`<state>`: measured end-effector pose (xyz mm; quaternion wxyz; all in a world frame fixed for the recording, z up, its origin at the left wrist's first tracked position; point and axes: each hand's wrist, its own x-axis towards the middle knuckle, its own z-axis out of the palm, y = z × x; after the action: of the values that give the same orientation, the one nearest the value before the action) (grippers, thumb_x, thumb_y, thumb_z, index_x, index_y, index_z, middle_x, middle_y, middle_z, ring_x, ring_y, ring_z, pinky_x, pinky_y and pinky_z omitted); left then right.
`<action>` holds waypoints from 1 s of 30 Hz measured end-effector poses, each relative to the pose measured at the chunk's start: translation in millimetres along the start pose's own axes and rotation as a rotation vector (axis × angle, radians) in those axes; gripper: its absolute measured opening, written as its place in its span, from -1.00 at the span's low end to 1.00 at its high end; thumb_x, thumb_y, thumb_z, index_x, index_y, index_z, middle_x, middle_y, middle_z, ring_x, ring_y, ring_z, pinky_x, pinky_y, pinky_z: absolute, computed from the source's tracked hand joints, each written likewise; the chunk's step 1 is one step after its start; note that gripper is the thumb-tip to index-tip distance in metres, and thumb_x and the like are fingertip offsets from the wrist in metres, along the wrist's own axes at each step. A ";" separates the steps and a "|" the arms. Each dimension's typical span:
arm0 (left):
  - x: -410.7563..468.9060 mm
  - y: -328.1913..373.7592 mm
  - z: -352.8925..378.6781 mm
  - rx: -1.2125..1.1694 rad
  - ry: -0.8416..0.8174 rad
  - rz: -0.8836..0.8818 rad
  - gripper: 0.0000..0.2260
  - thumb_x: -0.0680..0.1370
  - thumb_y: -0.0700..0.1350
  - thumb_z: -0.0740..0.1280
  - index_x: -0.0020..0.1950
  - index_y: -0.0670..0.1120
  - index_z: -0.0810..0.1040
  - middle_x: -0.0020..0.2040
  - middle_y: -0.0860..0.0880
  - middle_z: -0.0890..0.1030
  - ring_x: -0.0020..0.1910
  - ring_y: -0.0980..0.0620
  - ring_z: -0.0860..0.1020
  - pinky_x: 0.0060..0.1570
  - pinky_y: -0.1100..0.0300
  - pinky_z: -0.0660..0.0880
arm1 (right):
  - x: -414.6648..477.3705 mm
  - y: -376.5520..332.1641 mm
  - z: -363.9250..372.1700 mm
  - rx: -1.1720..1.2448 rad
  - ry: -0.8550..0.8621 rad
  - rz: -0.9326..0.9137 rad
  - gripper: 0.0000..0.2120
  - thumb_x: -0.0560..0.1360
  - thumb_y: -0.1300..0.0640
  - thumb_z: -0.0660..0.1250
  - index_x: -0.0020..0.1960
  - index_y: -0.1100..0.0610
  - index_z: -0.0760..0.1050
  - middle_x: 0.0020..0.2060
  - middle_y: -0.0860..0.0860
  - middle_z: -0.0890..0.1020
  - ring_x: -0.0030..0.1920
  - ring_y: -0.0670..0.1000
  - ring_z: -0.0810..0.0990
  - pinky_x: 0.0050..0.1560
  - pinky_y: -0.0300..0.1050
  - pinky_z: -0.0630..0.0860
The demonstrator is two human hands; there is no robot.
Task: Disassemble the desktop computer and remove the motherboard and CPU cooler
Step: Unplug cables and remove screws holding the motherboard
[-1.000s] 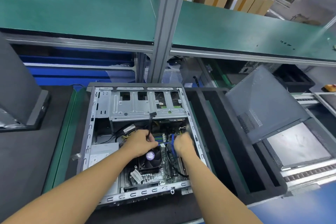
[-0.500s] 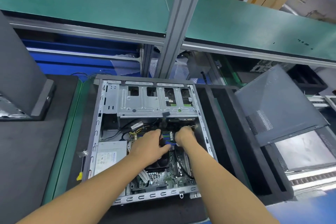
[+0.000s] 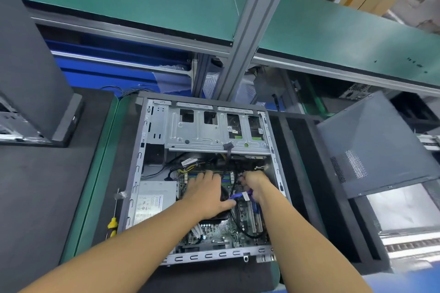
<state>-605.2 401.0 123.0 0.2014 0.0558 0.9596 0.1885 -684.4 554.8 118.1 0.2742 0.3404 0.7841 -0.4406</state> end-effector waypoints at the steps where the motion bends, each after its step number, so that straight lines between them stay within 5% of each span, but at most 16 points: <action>1: 0.2 -0.3 -0.1 -0.010 -0.089 0.007 -0.05 0.38 0.48 0.29 0.53 -0.12 0.16 0.56 -0.15 0.17 0.50 -0.15 0.19 0.43 -0.12 0.16 | 4.1 3.1 1.0 0.034 -0.018 0.013 -0.85 0.65 0.22 0.16 -0.01 0.20 0.49 -0.27 0.05 0.55 -0.42 -0.03 0.36 -0.45 -0.15 0.27; 5: 3.0 -2.3 0.0 0.027 -0.187 0.042 0.06 0.25 0.40 0.48 0.53 -0.09 0.11 0.52 -0.09 0.23 0.49 -0.11 0.20 0.42 -0.10 0.13 | 9.4 10.0 3.8 0.113 -0.013 -0.003 -0.81 0.63 0.23 0.18 -0.11 0.21 0.50 -0.26 0.07 0.57 -0.33 0.01 0.46 -0.39 -0.15 0.35; 12: 3.9 -0.5 1.2 0.008 -0.183 0.032 0.00 0.26 0.38 0.49 0.49 -0.09 0.15 0.49 -0.07 0.28 0.47 -0.11 0.24 0.42 -0.14 0.13 | 10.6 8.4 2.1 0.160 0.037 -0.077 -0.86 0.58 0.27 0.19 -0.13 0.21 0.48 -0.37 0.06 0.49 -0.44 0.00 0.39 -0.43 -0.19 0.30; 16: 2.5 0.1 -1.7 0.003 -0.210 0.019 0.05 0.25 0.38 0.50 0.52 -0.09 0.11 0.52 -0.07 0.25 0.48 -0.12 0.22 0.42 -0.16 0.13 | 5.1 9.0 -4.4 0.170 0.066 -0.125 -0.83 0.58 0.28 0.21 -0.18 0.12 0.41 -0.28 0.03 0.50 -0.34 -0.03 0.47 -0.37 -0.18 0.41; 19: 3.0 -0.1 -3.4 0.002 -0.210 0.014 0.09 0.25 0.39 0.49 0.55 -0.09 0.06 0.56 -0.08 0.19 0.52 -0.13 0.17 0.45 -0.18 0.10 | -5.4 17.2 -2.9 0.156 -0.031 -0.041 -0.85 0.63 0.23 0.17 -0.09 0.17 0.46 -0.29 0.04 0.50 -0.34 -0.02 0.41 -0.37 -0.14 0.30; 23: 0.5 -1.2 -1.8 0.012 -0.176 0.018 0.05 0.24 0.41 0.48 0.52 -0.09 0.13 0.50 -0.07 0.27 0.47 -0.11 0.24 0.40 -0.14 0.16 | -27.5 12.3 -1.0 0.350 -0.218 -0.068 -0.71 0.65 0.11 0.15 -0.24 0.11 0.40 -0.55 -0.06 0.31 -0.58 -0.07 0.18 -0.57 -0.24 0.11; 30: -1.8 -1.3 0.6 0.036 -0.146 -0.004 0.02 0.25 0.47 0.43 0.48 -0.09 0.17 0.43 -0.03 0.33 0.42 -0.09 0.29 0.34 -0.10 0.21 | -71.2 7.1 -28.1 0.836 -0.637 -0.151 -0.65 0.64 0.06 0.13 -0.29 0.10 0.45 -0.52 -0.08 0.22 -0.59 -0.12 0.10 -0.67 -0.26 0.08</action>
<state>-603.3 399.6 122.7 0.2702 0.0710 0.9457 0.1660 -638.6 561.3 179.5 0.3070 0.2127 0.4417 -0.8158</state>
